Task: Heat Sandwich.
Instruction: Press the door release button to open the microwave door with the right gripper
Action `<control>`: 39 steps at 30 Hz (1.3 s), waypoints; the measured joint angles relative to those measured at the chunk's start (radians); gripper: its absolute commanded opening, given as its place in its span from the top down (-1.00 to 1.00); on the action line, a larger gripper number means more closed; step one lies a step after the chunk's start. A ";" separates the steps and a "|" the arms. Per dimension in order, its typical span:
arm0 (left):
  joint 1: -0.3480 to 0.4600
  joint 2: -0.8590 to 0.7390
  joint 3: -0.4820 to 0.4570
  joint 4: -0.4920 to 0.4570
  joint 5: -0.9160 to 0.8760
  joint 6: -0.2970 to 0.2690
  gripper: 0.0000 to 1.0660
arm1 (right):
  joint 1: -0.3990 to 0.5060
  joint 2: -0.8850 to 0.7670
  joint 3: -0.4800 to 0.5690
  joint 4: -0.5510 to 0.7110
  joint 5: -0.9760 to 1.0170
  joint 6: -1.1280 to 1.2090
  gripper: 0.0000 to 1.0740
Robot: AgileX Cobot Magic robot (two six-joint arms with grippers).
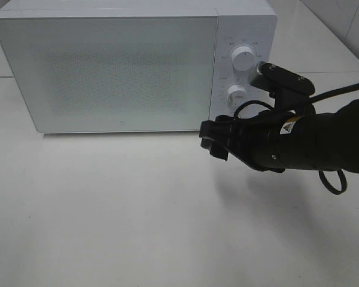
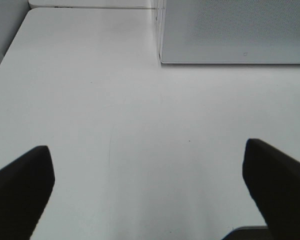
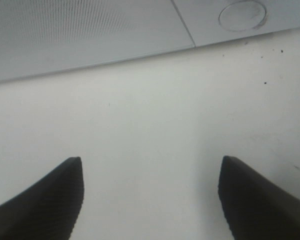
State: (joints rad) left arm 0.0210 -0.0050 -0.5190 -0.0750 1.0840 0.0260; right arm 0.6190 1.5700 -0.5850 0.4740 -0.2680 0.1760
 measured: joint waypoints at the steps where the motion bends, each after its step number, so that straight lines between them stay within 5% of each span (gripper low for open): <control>1: 0.000 0.000 0.000 0.000 0.000 0.000 -0.83 | 0.000 -0.008 0.000 0.000 0.027 -0.039 -0.37; 12: 0.000 0.000 0.000 0.000 0.000 0.000 -0.83 | 0.000 -0.160 0.001 -0.039 0.401 -0.305 -0.37; 27: 0.000 0.000 0.000 0.000 0.000 0.000 -0.83 | 0.000 -0.463 0.001 -0.342 0.856 -0.243 -0.37; 39: 0.000 0.000 0.000 0.000 0.000 0.000 -0.83 | 0.000 -0.744 0.001 -0.374 1.109 -0.241 -0.37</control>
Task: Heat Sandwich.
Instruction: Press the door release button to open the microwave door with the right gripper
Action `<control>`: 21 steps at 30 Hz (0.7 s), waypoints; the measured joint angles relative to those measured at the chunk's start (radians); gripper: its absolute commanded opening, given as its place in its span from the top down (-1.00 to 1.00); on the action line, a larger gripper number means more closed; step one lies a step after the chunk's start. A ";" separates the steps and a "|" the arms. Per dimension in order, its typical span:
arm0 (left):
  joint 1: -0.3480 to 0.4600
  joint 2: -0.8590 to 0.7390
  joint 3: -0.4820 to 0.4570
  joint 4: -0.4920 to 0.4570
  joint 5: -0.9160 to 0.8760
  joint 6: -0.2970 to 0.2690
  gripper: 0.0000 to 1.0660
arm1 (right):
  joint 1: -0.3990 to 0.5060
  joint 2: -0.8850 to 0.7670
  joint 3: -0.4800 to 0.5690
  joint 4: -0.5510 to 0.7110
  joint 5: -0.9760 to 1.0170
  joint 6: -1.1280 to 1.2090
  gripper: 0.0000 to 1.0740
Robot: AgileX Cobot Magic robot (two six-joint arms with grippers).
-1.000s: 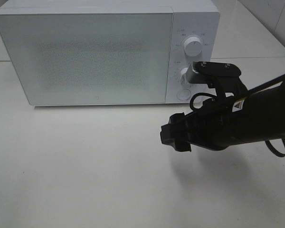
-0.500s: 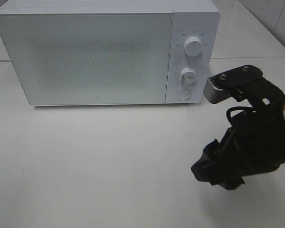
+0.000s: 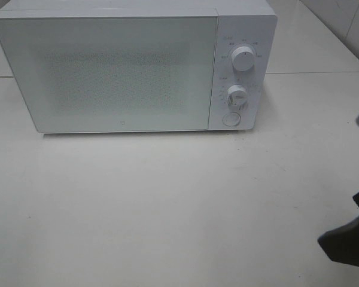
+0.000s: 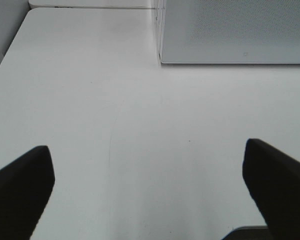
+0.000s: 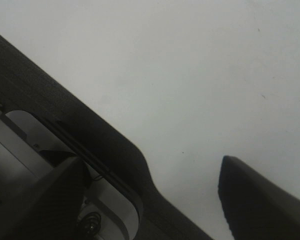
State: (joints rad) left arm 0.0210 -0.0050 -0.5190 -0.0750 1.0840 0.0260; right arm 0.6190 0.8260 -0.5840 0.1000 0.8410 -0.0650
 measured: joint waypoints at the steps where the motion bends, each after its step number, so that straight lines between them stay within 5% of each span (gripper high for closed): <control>1: 0.000 0.000 0.000 0.000 0.000 0.000 -0.83 | 0.000 -0.061 0.000 0.000 0.044 0.000 -0.37; 14: 0.000 0.000 0.000 0.000 0.000 0.000 -0.83 | -0.029 -0.396 0.000 -0.074 0.210 0.065 -0.37; 21: 0.000 0.000 0.000 0.000 0.000 0.000 -0.83 | -0.229 -0.544 0.000 -0.100 0.235 0.076 -0.37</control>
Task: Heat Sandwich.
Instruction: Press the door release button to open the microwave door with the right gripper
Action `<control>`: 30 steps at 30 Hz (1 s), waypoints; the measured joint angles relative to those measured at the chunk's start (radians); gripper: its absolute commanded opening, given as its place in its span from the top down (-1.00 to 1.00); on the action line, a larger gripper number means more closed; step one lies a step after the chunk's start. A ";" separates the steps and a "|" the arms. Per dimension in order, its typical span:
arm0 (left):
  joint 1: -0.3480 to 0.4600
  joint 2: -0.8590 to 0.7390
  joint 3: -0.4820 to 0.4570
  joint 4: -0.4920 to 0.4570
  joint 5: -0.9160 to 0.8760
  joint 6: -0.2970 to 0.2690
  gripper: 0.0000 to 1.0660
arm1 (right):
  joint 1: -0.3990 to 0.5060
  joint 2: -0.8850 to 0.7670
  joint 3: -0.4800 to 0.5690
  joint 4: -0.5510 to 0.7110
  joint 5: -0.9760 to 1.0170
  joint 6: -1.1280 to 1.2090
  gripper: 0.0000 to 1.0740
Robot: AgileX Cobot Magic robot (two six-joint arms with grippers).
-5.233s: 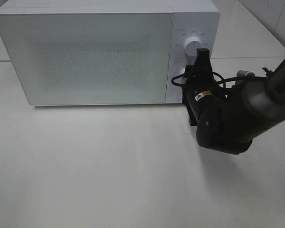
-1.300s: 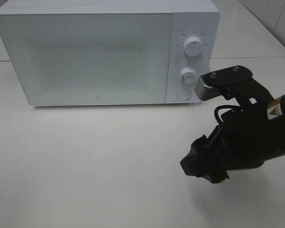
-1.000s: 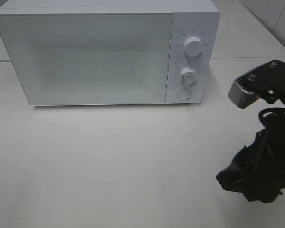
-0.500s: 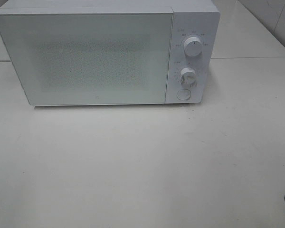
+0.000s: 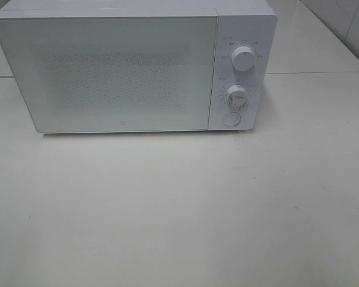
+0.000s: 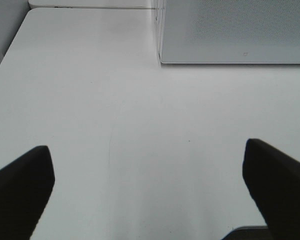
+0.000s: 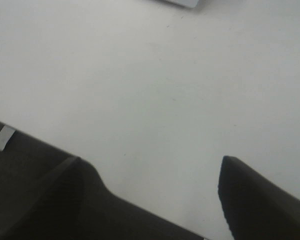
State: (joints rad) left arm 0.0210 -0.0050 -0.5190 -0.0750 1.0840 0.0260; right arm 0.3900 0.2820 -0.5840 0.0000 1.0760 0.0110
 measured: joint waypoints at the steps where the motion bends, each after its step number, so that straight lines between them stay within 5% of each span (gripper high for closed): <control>1: 0.000 0.000 0.000 0.000 0.000 0.000 -0.83 | -0.050 -0.041 0.006 0.000 -0.002 0.000 -0.37; 16: 0.000 0.000 0.000 0.000 0.000 0.001 -0.83 | -0.306 -0.280 0.084 0.000 -0.067 0.025 -0.37; 30: 0.000 0.000 0.000 0.000 0.000 0.001 -0.83 | -0.325 -0.286 0.086 0.000 -0.074 0.026 -0.37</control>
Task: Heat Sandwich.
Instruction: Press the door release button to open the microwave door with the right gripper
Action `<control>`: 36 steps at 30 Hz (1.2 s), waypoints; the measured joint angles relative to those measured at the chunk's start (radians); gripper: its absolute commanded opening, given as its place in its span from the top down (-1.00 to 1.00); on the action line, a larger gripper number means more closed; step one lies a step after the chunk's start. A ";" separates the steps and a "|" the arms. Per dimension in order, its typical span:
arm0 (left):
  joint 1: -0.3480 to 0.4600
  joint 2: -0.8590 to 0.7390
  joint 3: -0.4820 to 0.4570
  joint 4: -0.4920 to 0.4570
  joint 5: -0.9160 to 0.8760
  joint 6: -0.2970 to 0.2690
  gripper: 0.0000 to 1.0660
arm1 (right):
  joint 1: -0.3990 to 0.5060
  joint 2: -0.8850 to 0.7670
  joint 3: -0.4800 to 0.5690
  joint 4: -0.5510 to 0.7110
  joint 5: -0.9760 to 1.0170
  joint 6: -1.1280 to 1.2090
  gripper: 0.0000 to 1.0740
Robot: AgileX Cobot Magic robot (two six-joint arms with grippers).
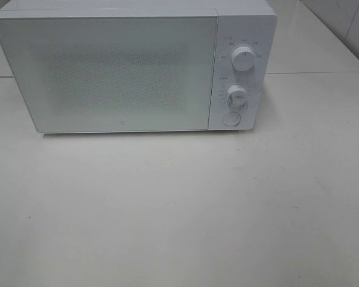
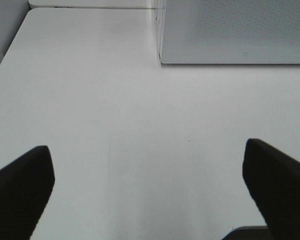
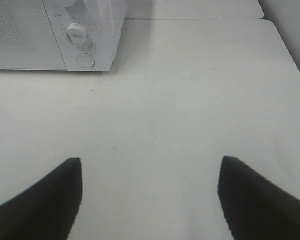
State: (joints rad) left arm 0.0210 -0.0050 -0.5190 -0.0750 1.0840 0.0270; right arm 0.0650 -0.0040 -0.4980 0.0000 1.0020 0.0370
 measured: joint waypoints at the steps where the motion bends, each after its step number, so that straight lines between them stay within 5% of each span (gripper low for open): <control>1: 0.000 0.000 0.000 0.000 0.000 0.000 -0.83 | 0.000 0.000 0.000 0.000 0.000 0.000 -0.37; 16: 0.000 0.000 0.000 0.000 0.000 0.000 -0.83 | 0.000 0.030 -0.031 0.024 -0.018 0.000 -0.37; 36: 0.000 0.000 0.000 0.000 0.000 0.000 -0.83 | 0.000 0.458 -0.039 0.024 -0.492 0.001 -0.37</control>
State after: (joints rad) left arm 0.0210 -0.0050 -0.5190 -0.0750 1.0840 0.0270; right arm 0.0650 0.4540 -0.5370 0.0240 0.5100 0.0380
